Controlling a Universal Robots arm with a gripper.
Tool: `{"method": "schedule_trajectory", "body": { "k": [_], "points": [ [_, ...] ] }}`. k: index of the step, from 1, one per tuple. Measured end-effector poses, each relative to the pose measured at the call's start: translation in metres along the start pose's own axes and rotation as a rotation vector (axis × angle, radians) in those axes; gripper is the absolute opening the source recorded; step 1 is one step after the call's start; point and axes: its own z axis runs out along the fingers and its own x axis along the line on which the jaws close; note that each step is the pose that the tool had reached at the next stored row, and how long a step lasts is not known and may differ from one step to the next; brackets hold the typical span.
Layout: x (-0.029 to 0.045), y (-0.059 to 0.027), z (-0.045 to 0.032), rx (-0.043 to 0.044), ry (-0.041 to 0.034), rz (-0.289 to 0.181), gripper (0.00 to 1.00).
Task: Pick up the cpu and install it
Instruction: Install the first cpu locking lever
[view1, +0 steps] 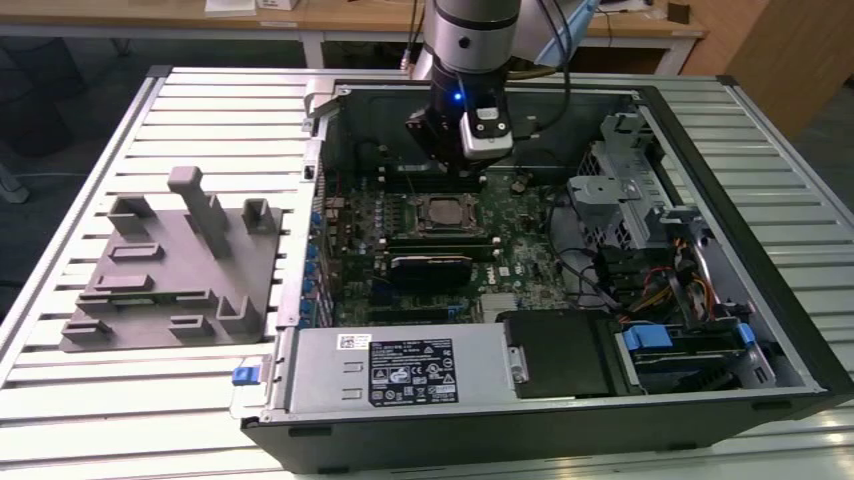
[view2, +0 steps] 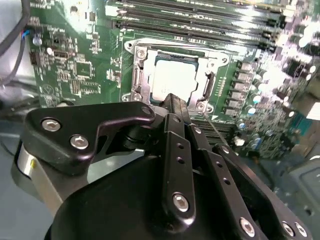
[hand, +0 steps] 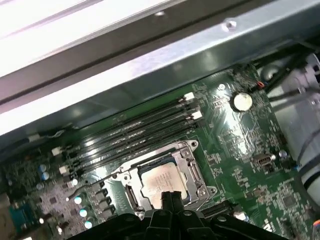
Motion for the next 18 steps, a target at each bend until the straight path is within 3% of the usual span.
{"method": "schedule_trajectory", "body": {
  "k": [7,18],
  "points": [
    [0.0004,-0.0001,0.0002,0.0001,0.0011,-0.107,0.11],
    [0.0066,-0.0027,0.0001,0.0002,0.0012,-0.13,0.11]
  ]
}}
